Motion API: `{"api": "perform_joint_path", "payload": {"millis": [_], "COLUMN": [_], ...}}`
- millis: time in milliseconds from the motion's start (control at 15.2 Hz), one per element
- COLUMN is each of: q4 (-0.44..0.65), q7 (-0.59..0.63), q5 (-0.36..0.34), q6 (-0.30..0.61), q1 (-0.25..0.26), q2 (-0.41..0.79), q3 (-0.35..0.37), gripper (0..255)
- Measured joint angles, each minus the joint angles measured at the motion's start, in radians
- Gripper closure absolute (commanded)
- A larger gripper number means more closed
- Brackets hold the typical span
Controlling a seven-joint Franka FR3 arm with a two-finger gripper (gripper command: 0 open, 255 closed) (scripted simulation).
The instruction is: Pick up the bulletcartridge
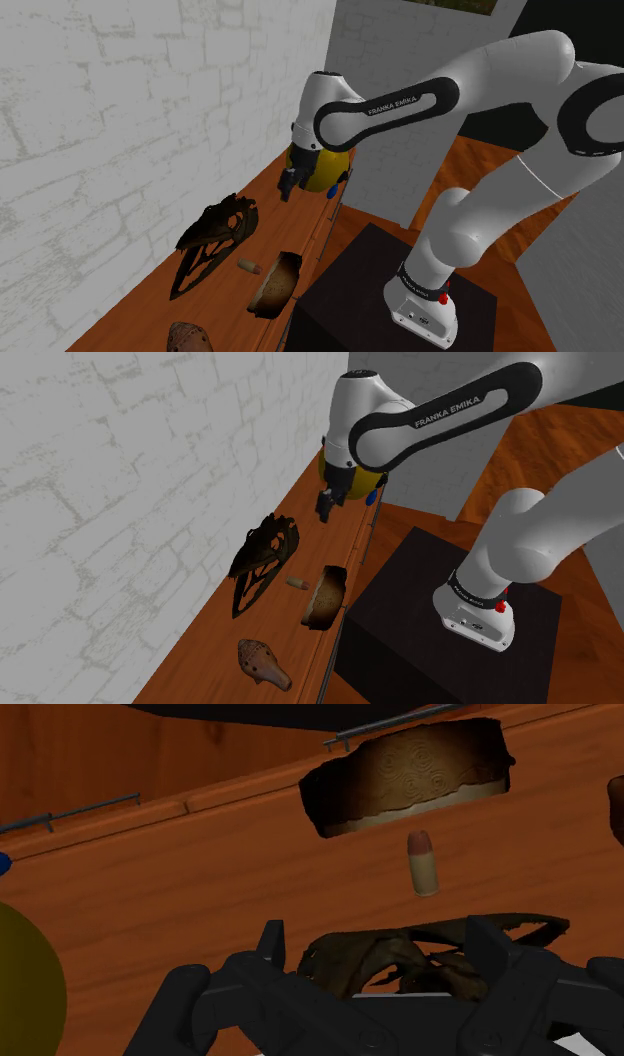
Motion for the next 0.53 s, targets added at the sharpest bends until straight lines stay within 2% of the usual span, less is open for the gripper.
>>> {"api": "perform_joint_path", "payload": {"millis": [528], "q4": [0.019], "q7": [0.01], "q5": [-0.009], "q6": [0.244], "q1": [0.039], "q2": [0.28], "q3": [0.07], "gripper": [0]}}
